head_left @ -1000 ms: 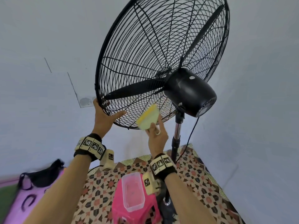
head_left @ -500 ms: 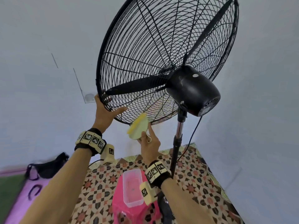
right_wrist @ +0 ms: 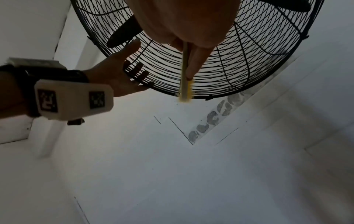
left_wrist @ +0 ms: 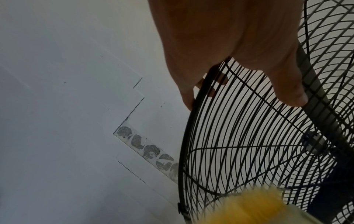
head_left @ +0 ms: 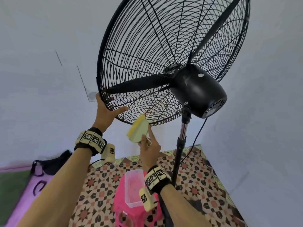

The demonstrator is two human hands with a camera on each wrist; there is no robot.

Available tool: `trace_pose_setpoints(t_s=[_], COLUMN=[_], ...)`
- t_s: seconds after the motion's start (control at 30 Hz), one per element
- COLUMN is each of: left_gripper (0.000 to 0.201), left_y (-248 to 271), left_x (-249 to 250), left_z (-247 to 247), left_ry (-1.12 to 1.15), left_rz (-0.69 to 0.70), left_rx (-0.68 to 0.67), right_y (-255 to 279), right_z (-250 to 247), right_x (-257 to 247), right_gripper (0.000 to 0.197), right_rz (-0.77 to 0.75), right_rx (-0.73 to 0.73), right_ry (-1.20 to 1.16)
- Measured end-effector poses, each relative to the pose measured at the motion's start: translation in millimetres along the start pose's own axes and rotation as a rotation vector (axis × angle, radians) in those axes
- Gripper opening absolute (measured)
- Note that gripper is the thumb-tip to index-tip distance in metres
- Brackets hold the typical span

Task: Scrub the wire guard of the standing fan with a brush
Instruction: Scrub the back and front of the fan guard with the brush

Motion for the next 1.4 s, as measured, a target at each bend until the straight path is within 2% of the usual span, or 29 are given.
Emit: trace_pose_setpoints(t_s=[0.13,0.27,0.33,0.43,0.47,0.57,0.63,0.73,0.83,0.87,1.03,1.13,1.3,1.4], left_gripper=[0.112,0.110,0.113,0.113,0.113,0.109,0.105,0.104,0.102,0.100,0.087,0.094,0.093,0.092], left_y=[6,7,6,5,5,7,6,4,0,-1,-3,-7,-24,-28], left_x=[5,5,6,5,5,3,3,0,-6,-10,-46,-51,-52,-47], left_z=[1,-1,-1,0,0,1,1,0,-2,-2,-1,-2,-7,-6], left_ry=[0.021,0.017,0.018,0.023,0.028,0.042,0.039,0.045,0.068,0.069,0.047,0.022,-0.073,-0.144], left_rz=[0.012,-0.007,-0.004,-0.008,-0.003,-0.011,-0.011,-0.002,-0.024,-0.026,-0.094,-0.081,-0.028,0.017], left_rx=[0.000,0.008,0.009,-0.006,-0.009,-0.016,-0.012,0.004,-0.005,-0.017,-0.169,-0.200,-0.251,-0.268], right_y=[-21,-21,-7,14,13,-4,-15,-9,22,28,13,8,41,41], right_z=[-17,-4,6,9,5,-11,-11,4,21,21,8,21,59,47], right_x=[-24,-24,-6,6,2,-8,-14,-10,16,20,1,-3,25,15], right_gripper=[0.049,0.050,0.050,0.048,0.048,0.048,0.049,0.050,0.049,0.049,0.050,0.051,0.050,0.049], right_rz=[-0.027,-0.034,-0.003,-0.040,-0.044,-0.008,0.008,0.003,0.041,0.049,0.047,0.019,0.068,0.044], right_rx=[0.177,0.184,0.092,-0.056,-0.036,0.167,0.212,0.146,-0.019,-0.014,0.294,0.289,0.147,0.311], right_ry=[-0.191,-0.150,-0.071,0.074,0.064,-0.073,-0.125,-0.050,-0.010,-0.006,-0.152,-0.101,-0.029,-0.028])
Point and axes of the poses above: each hand's wrist, its own y-axis away from the middle knuckle, its own z-axis out of the palm, x = y × z, the point moved 6 cm from there along -y, towards the middle knuckle, and after that the axes turned 4 degrees about -x, right-handed, at the moved point
